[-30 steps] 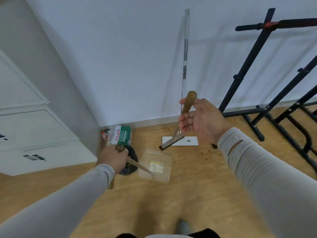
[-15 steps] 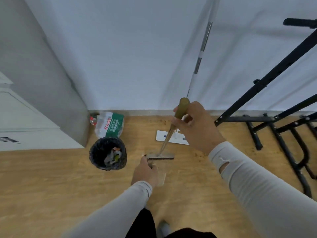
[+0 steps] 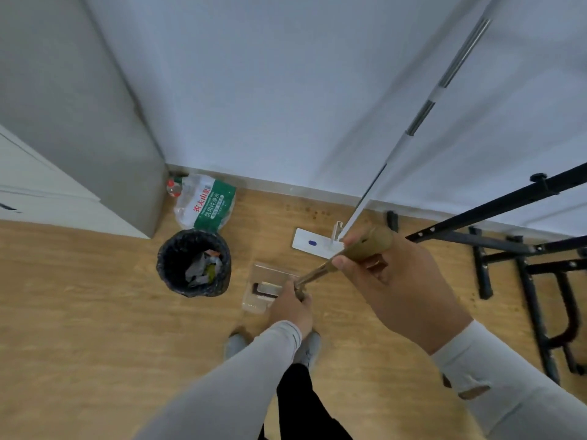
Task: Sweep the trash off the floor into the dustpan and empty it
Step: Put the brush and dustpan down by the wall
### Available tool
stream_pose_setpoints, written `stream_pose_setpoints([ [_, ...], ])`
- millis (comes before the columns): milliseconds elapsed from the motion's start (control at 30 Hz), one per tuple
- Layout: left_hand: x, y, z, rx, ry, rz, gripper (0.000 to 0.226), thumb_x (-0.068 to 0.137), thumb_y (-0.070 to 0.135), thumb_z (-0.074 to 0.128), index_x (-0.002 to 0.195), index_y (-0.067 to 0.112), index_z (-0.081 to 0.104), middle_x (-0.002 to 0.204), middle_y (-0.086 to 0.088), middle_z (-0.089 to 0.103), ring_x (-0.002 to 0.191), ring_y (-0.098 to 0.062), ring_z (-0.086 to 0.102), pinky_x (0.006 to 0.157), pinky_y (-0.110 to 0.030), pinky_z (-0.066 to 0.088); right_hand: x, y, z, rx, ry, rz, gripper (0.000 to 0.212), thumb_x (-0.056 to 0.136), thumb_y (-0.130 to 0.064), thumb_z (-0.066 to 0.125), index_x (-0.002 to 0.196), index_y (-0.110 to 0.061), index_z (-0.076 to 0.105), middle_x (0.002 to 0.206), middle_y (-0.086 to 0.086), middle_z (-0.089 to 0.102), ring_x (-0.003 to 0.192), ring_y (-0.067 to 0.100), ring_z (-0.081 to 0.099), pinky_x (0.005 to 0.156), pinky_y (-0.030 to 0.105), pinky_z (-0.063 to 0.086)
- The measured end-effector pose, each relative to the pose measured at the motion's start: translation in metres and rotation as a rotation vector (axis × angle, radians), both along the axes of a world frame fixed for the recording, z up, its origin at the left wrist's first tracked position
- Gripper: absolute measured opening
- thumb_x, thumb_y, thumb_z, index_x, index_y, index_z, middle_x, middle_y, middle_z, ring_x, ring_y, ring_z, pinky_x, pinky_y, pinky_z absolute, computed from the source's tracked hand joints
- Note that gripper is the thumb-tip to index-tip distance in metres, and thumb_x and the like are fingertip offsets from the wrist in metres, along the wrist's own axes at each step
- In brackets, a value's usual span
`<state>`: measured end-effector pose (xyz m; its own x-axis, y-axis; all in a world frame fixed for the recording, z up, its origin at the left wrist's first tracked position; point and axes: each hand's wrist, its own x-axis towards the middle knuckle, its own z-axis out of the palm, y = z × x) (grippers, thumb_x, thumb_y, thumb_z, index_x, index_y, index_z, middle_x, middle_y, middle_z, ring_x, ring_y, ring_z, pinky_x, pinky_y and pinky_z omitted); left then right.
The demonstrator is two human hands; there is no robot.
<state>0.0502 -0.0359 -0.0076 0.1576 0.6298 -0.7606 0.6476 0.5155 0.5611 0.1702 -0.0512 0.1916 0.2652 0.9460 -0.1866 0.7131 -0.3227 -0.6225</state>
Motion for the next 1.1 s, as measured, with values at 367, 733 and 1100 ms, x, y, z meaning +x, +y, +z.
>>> stream_pose_setpoints([
  [367,0.036,0.015,-0.012,-0.008,-0.046,0.083,0.055,0.098,0.032,0.056,0.149,0.035,0.036,0.121,0.001,0.067,0.108,-0.027,0.064,0.093,-0.037,0.052,0.027,0.017,-0.006,0.070,-0.007,0.077,0.013,0.090,-0.034,0.074,0.098,-0.025,0.071,0.086,-0.013,0.070,0.079,0.005,0.068,0.064,0.013,0.054],
  [733,0.031,0.012,-0.022,-0.090,-0.132,0.028,0.065,0.090,0.043,0.058,0.146,0.056,0.027,0.122,0.012,0.066,0.106,-0.027,0.067,0.094,-0.046,0.056,0.044,0.029,0.006,0.085,-0.100,0.247,0.025,0.091,-0.049,0.062,0.088,-0.026,0.071,0.077,-0.015,0.066,0.075,0.007,0.065,0.064,0.010,0.046],
  [1100,0.029,0.007,-0.021,0.021,-0.072,0.120,0.039,0.093,0.023,0.055,0.129,0.039,0.052,0.096,0.009,0.065,0.091,-0.022,0.067,0.087,-0.043,0.057,0.032,0.016,0.001,0.117,0.038,0.235,0.013,0.089,-0.037,0.073,0.091,-0.024,0.071,0.080,-0.013,0.068,0.074,0.011,0.067,0.062,0.019,0.055],
])
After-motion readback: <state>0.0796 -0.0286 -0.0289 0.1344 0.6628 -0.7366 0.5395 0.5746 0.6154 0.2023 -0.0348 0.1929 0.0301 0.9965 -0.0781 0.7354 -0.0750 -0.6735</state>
